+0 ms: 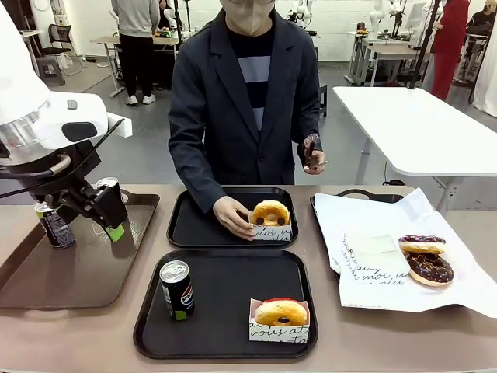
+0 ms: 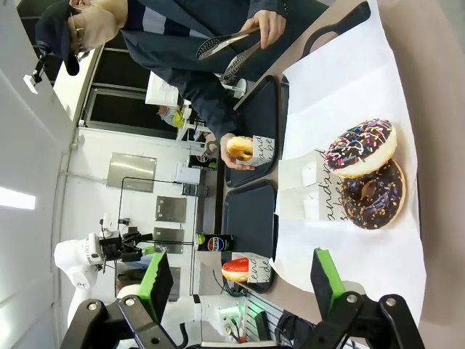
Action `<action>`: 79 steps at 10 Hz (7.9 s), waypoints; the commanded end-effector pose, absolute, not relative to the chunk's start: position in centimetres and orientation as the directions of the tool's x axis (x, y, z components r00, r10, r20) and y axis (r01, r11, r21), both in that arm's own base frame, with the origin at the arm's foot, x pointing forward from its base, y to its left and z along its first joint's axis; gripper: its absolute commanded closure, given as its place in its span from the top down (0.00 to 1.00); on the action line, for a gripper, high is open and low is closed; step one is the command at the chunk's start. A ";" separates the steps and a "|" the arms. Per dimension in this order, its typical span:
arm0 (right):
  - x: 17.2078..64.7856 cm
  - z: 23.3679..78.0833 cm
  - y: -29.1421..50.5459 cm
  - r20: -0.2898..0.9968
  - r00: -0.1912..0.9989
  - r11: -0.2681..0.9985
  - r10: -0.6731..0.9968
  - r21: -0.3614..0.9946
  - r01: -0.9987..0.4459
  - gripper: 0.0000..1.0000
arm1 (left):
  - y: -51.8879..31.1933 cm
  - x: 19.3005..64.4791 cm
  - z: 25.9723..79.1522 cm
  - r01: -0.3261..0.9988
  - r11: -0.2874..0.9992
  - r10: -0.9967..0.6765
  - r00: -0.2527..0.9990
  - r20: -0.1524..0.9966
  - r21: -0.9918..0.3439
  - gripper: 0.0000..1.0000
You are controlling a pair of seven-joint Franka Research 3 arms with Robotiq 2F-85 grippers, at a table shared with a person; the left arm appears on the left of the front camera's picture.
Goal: Set up donuts and drinks on trays.
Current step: Pick up one Pepsi coke from the Handle tray and place it on the Flat Tray without a Pepsi coke.
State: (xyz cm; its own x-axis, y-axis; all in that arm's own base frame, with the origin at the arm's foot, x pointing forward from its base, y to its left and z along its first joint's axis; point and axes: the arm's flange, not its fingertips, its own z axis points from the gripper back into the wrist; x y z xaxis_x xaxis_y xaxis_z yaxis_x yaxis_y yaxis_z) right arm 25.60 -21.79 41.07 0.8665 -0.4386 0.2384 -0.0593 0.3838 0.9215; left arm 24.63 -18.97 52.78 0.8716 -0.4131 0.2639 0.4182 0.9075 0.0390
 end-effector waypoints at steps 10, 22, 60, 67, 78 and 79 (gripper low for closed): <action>25.9 41.0 -21.9 0.263 0.857 0.372 -0.444 0.924 -0.091 1.00 | -2.5 30.2 53.4 -0.025 0.999 0.038 0.934 0.354 -0.040 1.00; 25.9 41.0 -21.9 0.263 0.857 0.372 -0.444 0.924 -0.091 1.00 | 1.6 42.2 47.7 -0.249 0.968 0.246 0.946 0.214 -0.012 1.00; 25.9 41.0 -21.9 0.263 0.857 0.372 -0.444 0.924 -0.091 1.00 | -2.8 33.8 55.3 -0.146 0.989 0.146 0.981 0.125 -0.008 0.54; 25.9 41.0 -21.9 0.263 0.857 0.372 -0.444 0.924 -0.091 1.00 | -12.1 37.0 53.5 0.043 0.993 -0.051 0.996 0.073 0.112 0.59; 25.9 41.0 -21.9 0.263 0.857 0.372 -0.444 0.924 -0.091 1.00 | -31.6 39.4 47.4 0.262 0.946 -0.254 0.965 -0.069 0.189 0.59; 25.9 41.0 -21.9 0.263 0.857 0.372 -0.444 0.924 -0.091 1.00 | -31.6 39.4 47.4 0.262 0.946 -0.254 0.965 -0.069 0.189 0.59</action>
State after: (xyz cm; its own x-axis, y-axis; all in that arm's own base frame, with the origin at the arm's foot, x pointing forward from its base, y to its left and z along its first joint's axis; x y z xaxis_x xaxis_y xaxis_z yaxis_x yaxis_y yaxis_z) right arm 25.59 -21.86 41.00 0.8662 -0.4372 0.2418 -0.0612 0.3875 0.9198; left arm 39.82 -32.02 47.14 0.9656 -0.2489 -0.0752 0.2589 0.9476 0.1874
